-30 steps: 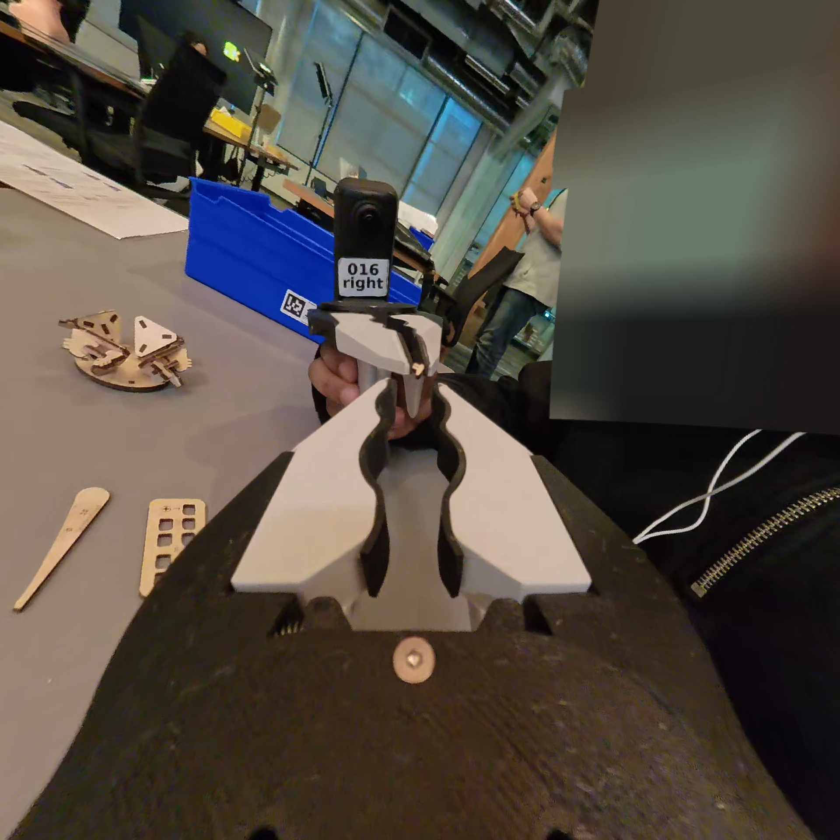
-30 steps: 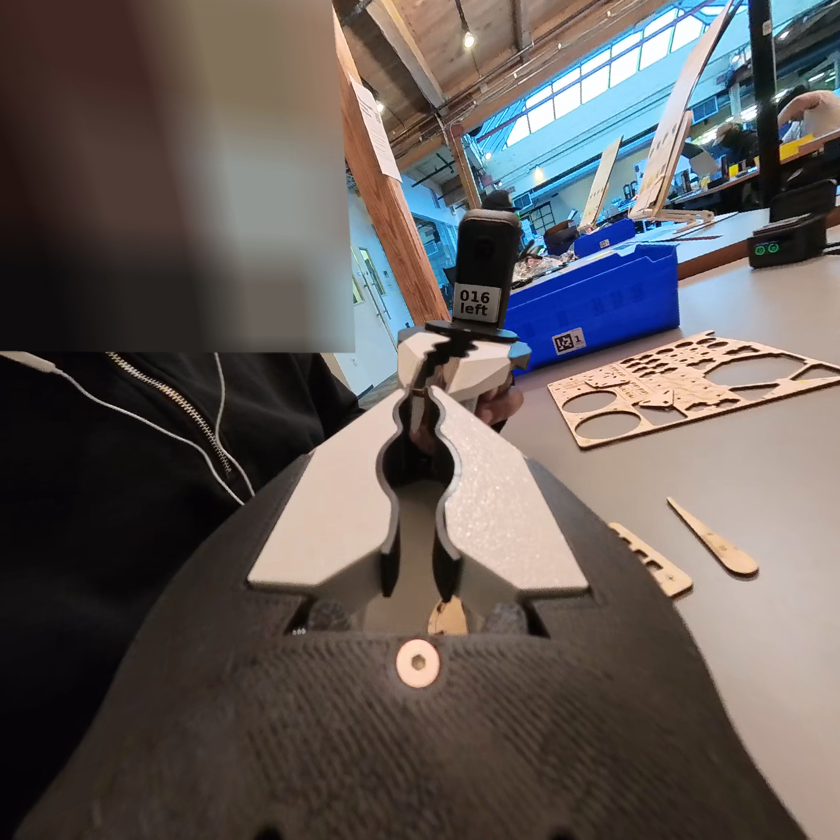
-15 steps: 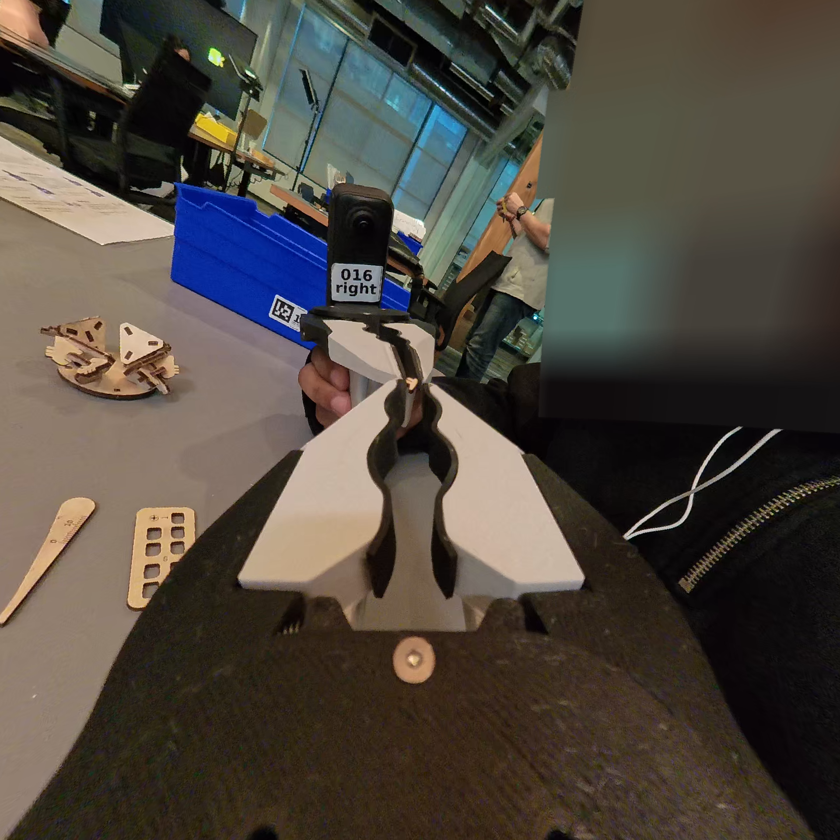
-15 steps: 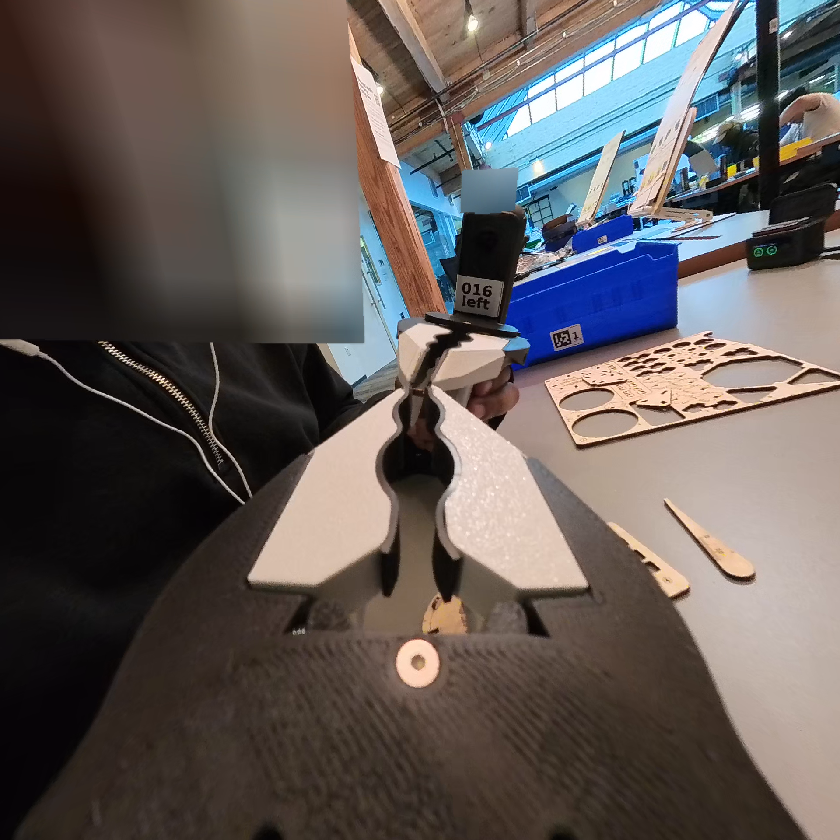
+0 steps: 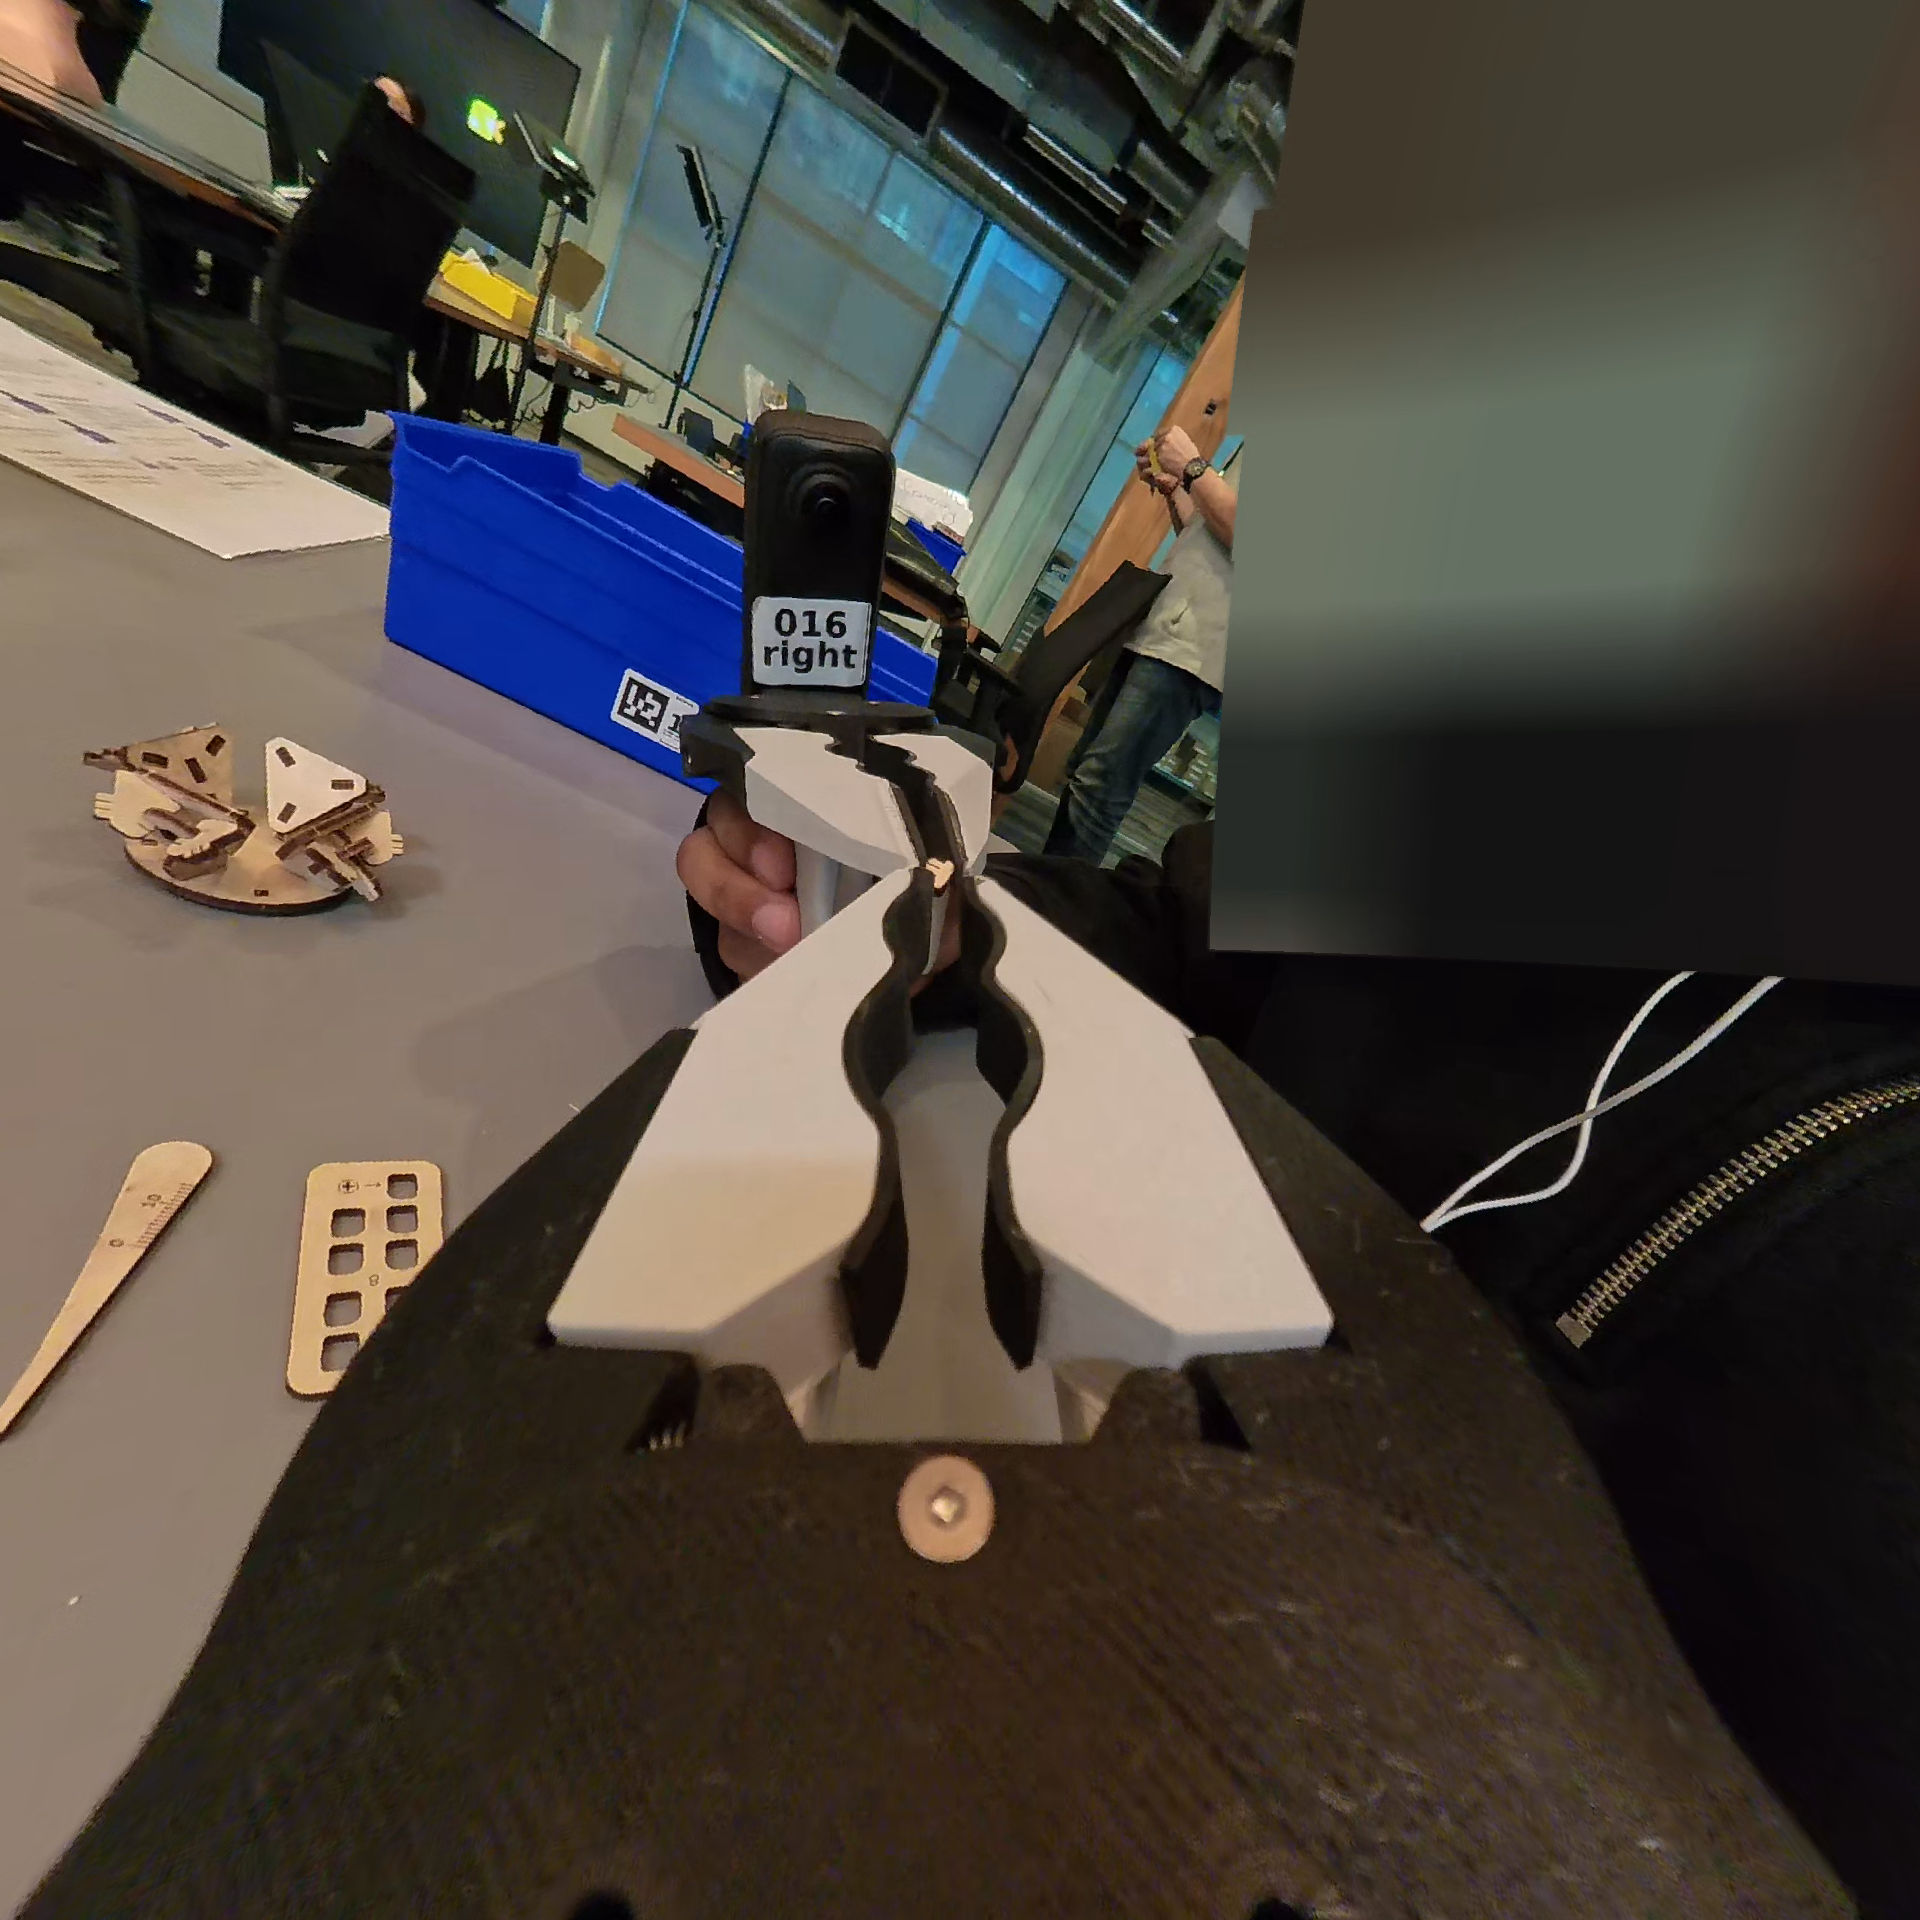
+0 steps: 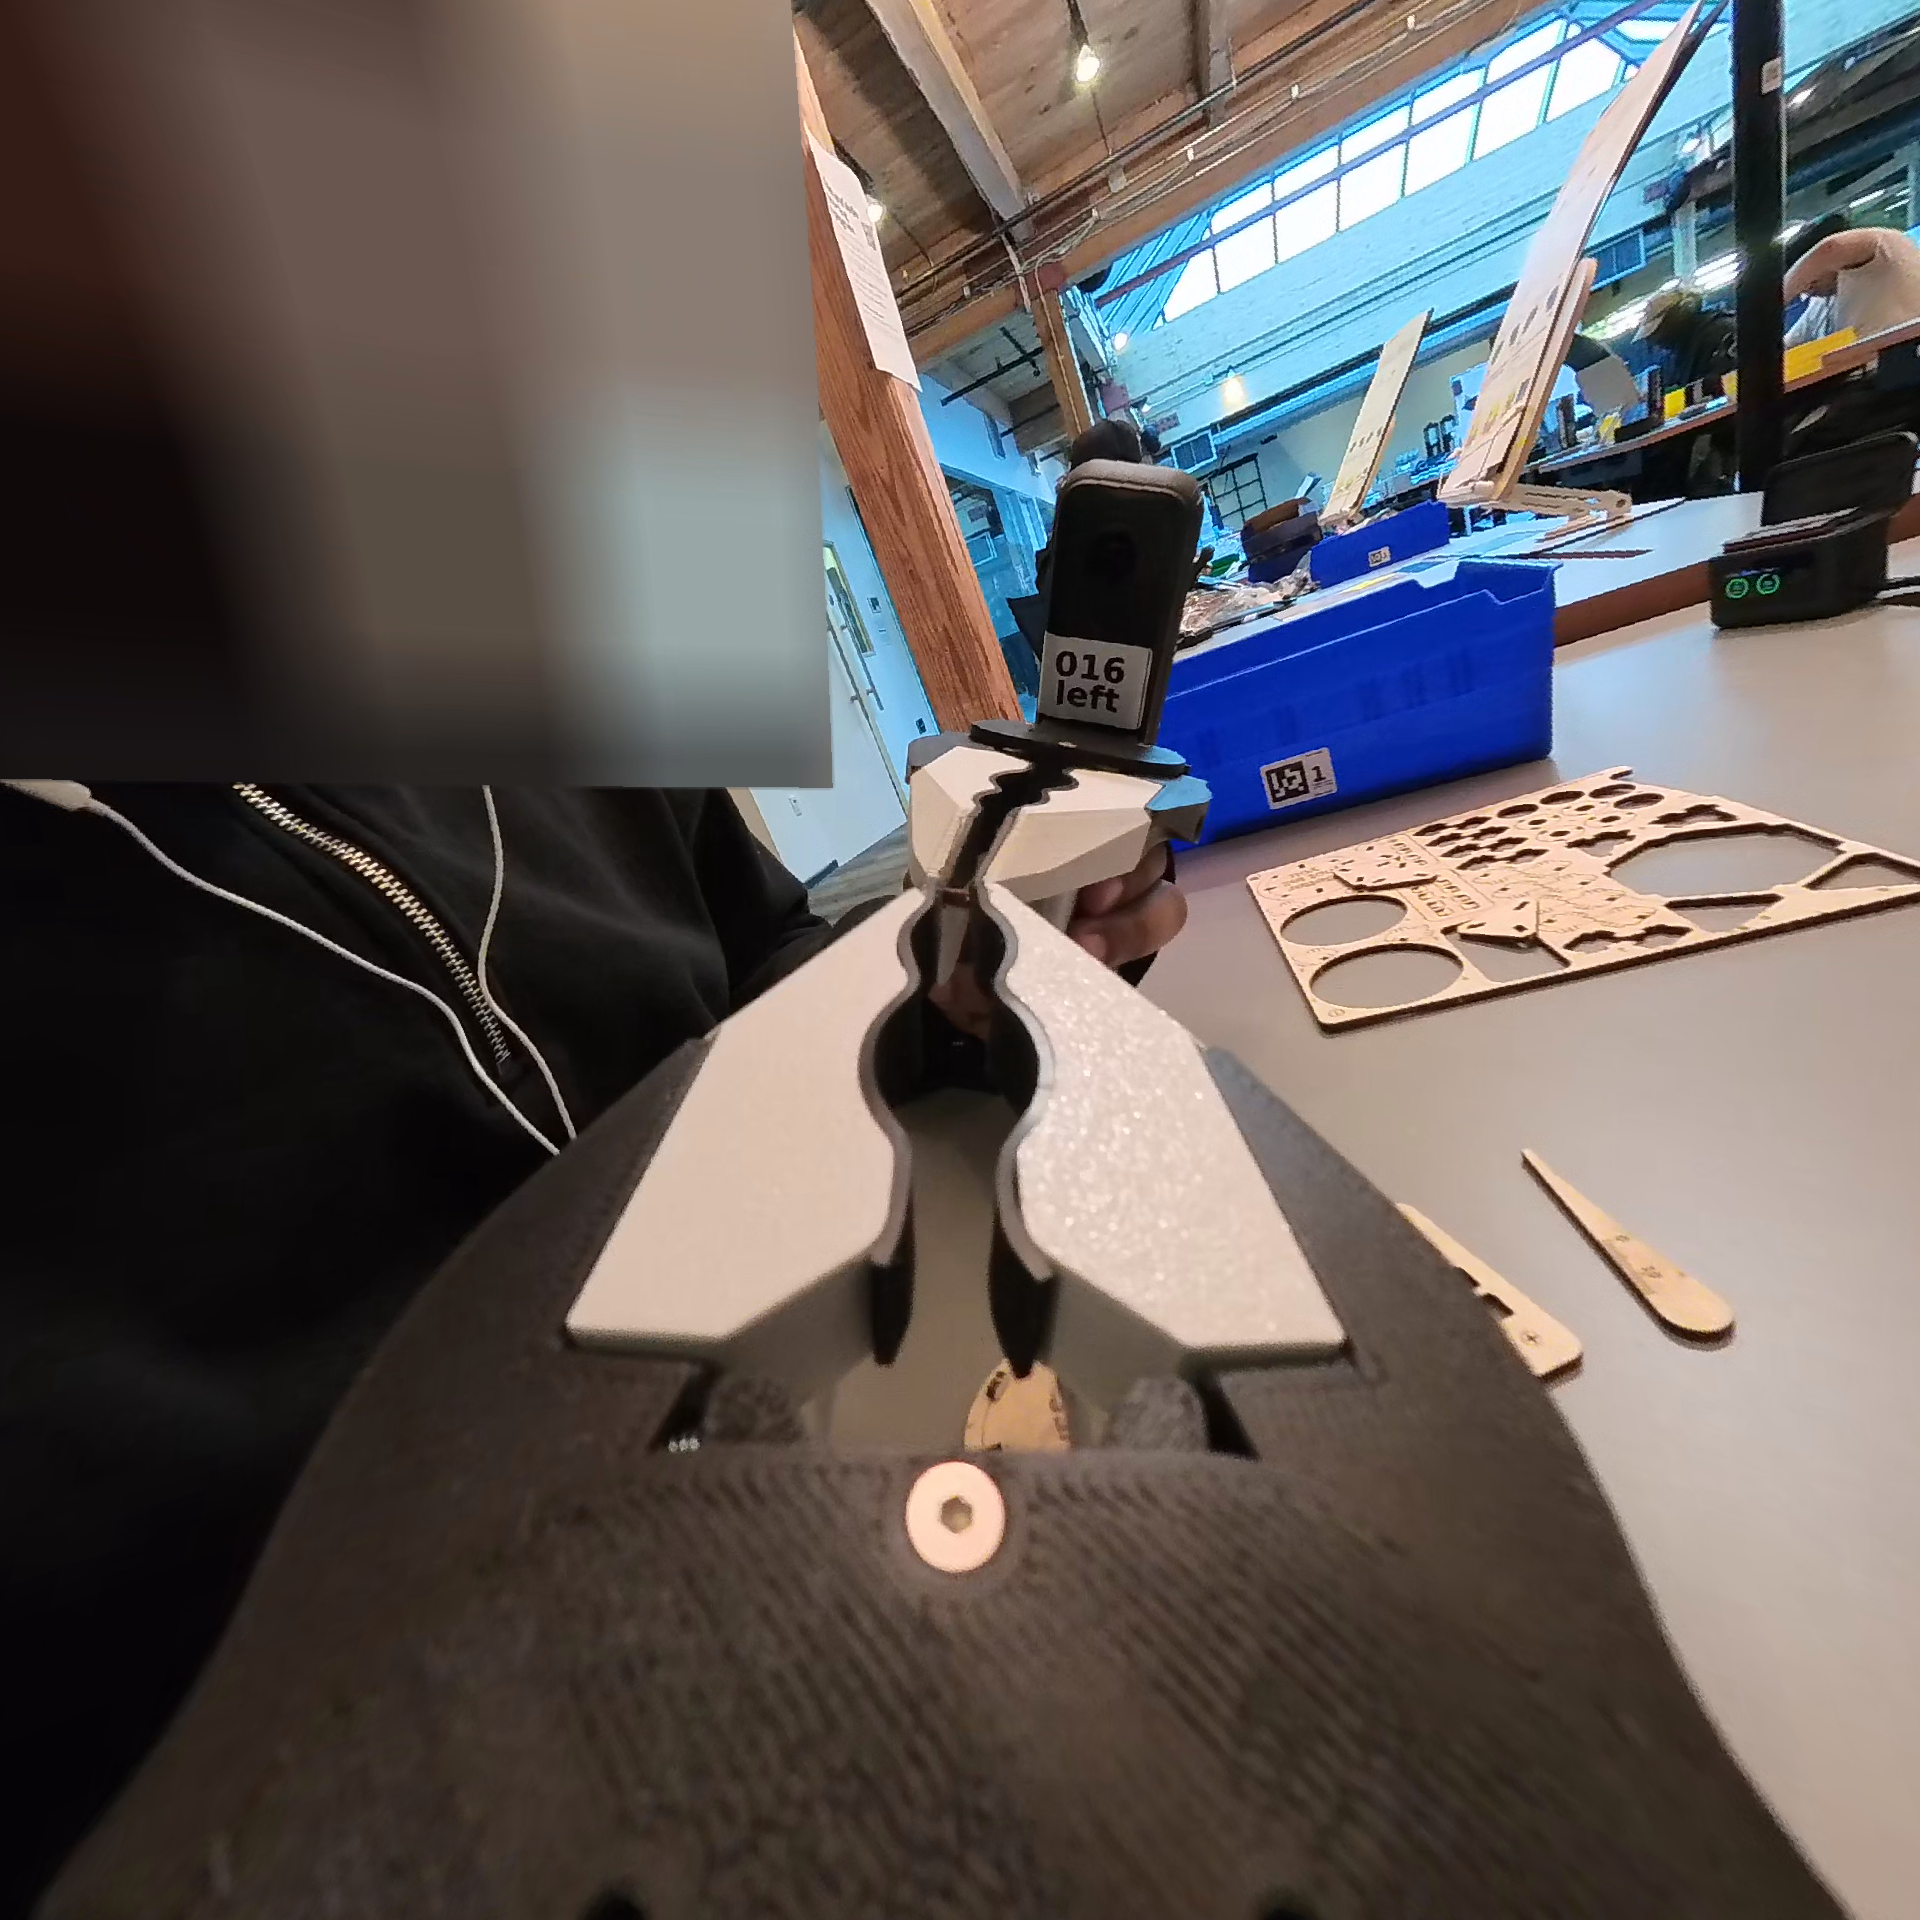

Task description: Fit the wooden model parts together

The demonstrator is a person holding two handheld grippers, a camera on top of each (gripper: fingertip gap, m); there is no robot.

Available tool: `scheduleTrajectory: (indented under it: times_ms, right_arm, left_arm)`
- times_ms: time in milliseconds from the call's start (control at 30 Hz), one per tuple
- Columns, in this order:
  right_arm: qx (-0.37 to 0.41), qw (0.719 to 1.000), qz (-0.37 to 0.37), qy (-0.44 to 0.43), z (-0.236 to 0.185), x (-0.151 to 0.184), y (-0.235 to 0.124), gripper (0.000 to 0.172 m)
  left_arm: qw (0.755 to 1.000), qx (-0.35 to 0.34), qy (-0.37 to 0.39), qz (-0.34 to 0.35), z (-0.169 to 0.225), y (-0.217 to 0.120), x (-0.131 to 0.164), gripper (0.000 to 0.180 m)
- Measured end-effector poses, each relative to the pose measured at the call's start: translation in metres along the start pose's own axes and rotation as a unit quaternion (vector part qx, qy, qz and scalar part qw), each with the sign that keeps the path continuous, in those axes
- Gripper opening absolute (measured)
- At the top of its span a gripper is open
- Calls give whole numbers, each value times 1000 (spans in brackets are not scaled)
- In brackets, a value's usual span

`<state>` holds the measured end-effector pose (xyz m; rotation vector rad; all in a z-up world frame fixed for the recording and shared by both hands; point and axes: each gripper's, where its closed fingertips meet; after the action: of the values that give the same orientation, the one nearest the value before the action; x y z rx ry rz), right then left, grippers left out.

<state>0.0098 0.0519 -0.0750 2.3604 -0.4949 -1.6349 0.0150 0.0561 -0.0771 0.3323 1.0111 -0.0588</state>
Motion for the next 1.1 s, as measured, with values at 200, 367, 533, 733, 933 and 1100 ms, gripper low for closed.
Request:
scheduleTrajectory:
  times_ms: [200,367,533,733,933,1100]
  right_arm:
    - [1,1000,4,5,1,0,0,3]
    - [1,1000,8,12,2,-1,1,3]
    - [1,1000,4,13,3,2,2,4]
    - [0,1000,7,18,3,1,2,3]
    - [12,999,2,30,7,3,2,5]
    - [15,1000,-2,28,8,4,2,0]
  left_arm:
    - [1000,-4,4,2,-1,0,-1,1]
    - [1000,-6,6,4,-1,-1,-2,1]
    - [1000,-13,8,9,-3,-1,-3,0]
    - [1000,-16,12,8,-3,-1,-3,0]
    - [999,-20,34,4,-2,-2,-3,0]
    - [999,-29,43,-4,-5,-1,-1,0]
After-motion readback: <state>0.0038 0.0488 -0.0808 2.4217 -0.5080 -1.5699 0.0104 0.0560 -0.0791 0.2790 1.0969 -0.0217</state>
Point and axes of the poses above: each gripper's, where its closed fingertips meet, y out along the fingers, x out of its underside, z = x × y across the jaws, and after that the axes turned 10 degrees about z, right-handed
